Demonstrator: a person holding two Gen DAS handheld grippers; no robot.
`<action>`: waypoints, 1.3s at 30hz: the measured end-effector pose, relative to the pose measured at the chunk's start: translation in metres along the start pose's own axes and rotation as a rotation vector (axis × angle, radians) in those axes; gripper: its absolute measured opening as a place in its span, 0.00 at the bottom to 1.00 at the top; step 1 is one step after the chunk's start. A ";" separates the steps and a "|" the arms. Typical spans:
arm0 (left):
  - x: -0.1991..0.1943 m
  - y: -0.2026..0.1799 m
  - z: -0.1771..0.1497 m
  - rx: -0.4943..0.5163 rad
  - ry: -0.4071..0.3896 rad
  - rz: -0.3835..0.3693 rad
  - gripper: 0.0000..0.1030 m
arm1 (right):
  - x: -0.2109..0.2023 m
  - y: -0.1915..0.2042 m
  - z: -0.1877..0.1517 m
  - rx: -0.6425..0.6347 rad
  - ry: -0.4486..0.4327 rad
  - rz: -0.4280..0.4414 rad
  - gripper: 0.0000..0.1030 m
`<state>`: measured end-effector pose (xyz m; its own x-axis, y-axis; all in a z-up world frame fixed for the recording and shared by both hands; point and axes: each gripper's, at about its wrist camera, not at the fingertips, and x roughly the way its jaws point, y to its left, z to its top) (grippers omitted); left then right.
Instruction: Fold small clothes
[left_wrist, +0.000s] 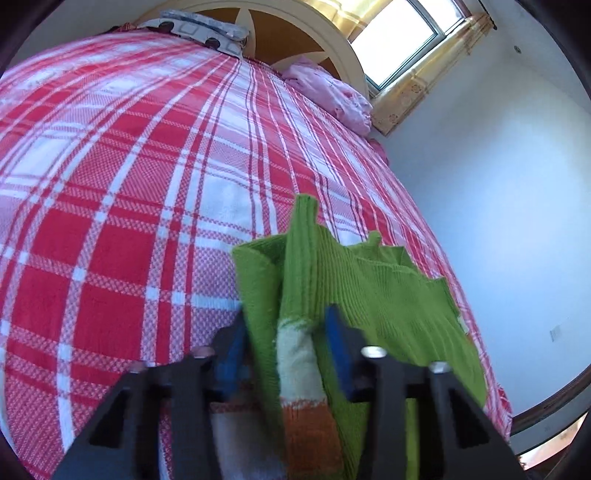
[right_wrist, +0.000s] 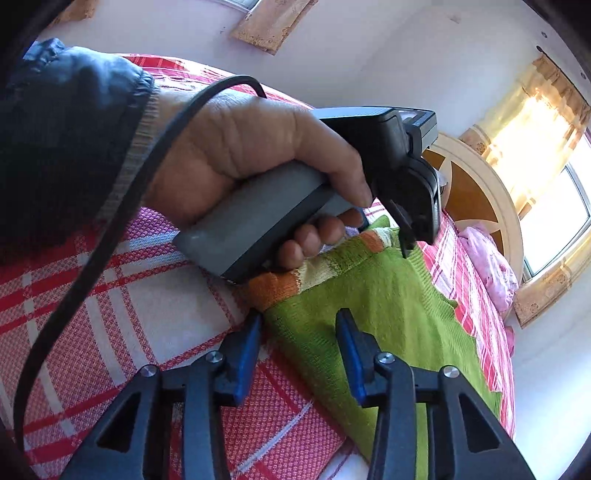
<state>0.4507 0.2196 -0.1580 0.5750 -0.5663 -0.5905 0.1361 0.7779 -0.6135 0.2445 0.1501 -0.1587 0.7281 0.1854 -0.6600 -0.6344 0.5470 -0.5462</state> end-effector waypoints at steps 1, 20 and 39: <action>0.002 0.002 0.000 -0.013 0.006 -0.010 0.19 | 0.001 0.001 0.000 -0.001 0.001 0.008 0.30; -0.019 0.019 -0.008 -0.174 -0.032 -0.195 0.12 | -0.017 -0.064 -0.012 0.218 -0.100 0.149 0.07; -0.027 -0.052 0.015 -0.204 -0.085 -0.264 0.12 | -0.053 -0.148 -0.056 0.521 -0.202 0.179 0.07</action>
<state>0.4399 0.1986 -0.1019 0.6080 -0.7092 -0.3568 0.1298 0.5322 -0.8366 0.2858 0.0136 -0.0719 0.6892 0.4356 -0.5791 -0.5776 0.8128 -0.0761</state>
